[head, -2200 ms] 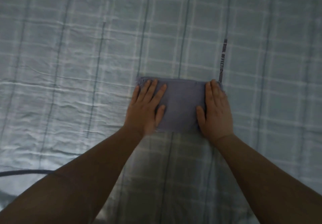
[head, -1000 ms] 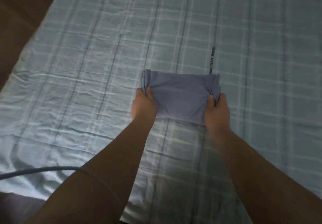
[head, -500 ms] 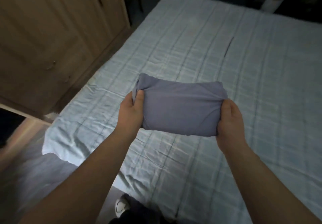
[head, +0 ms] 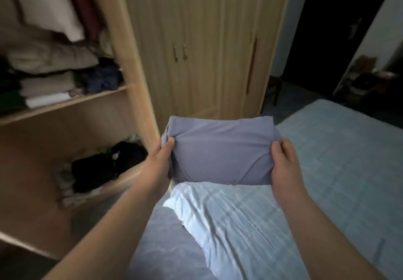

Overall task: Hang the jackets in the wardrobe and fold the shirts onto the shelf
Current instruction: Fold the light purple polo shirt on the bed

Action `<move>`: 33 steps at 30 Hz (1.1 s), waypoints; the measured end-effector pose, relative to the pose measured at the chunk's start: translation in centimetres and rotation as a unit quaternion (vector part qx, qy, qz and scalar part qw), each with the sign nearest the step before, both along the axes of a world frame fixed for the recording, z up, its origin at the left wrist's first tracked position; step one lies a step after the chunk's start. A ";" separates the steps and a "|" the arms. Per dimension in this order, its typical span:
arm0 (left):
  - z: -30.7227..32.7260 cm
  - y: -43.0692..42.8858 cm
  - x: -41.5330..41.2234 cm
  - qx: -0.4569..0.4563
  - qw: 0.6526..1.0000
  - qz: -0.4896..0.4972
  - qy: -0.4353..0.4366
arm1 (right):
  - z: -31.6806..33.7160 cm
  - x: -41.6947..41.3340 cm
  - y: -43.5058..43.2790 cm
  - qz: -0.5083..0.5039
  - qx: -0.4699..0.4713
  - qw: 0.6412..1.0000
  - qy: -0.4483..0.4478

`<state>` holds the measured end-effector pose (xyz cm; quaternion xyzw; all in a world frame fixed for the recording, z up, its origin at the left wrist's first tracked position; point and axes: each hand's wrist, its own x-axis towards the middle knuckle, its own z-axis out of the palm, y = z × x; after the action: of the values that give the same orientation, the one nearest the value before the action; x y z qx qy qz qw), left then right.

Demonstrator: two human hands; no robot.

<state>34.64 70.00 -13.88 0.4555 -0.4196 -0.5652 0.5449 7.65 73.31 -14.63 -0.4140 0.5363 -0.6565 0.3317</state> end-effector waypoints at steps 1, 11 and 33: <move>0.4 -0.2 3.7 0.003 1.000 0.014 0.016 | 0.3 3.3 -1.3 0.028 0.003 1.000 -0.007; 2.9 0.1 28.0 0.057 0.984 0.169 0.028 | 1.5 27.2 -11.9 0.212 0.036 0.976 -0.041; 4.6 -24.0 47.6 0.055 0.930 0.363 0.011 | 0.0 53.2 -46.3 0.399 0.143 0.901 -0.097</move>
<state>82.21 45.95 -9.29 0.5995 -0.1875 -0.3558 0.6920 60.83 27.00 -14.60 -0.4755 0.3799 -0.4225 0.6717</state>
